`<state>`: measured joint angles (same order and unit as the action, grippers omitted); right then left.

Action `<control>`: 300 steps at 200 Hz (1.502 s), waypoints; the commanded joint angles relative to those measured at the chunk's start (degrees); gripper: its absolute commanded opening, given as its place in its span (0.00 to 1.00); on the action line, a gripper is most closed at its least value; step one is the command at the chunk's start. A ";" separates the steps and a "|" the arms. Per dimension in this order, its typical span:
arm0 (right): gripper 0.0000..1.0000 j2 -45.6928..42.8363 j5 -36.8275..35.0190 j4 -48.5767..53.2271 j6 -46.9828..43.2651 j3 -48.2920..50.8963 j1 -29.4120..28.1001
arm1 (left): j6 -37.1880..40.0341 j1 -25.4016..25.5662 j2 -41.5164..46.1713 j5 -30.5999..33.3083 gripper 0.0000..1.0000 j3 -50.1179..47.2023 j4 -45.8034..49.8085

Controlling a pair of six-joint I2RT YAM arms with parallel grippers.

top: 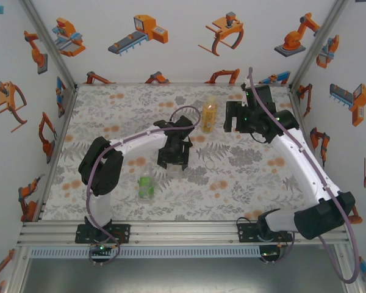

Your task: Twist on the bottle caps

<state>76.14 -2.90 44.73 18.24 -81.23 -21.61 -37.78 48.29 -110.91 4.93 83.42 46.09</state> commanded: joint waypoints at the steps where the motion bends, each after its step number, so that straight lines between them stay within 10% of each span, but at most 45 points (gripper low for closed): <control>1: 0.77 -1.06 0.15 0.48 0.66 0.74 0.21 | -0.98 -0.17 -1.21 0.60 0.65 -1.19 0.76; 148: 0.76 -1.24 0.63 0.01 1.63 1.68 0.18 | 1.00 -0.30 -1.64 0.50 0.48 -3.20 -2.01; 300: 0.53 -0.89 7.65 0.38 7.09 8.82 -1.06 | 16.41 -4.01 28.95 -13.68 0.09 -19.80 -28.79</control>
<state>76.03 4.49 44.73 21.80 -73.91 -21.74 -25.87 45.15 -86.08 -2.22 66.83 24.43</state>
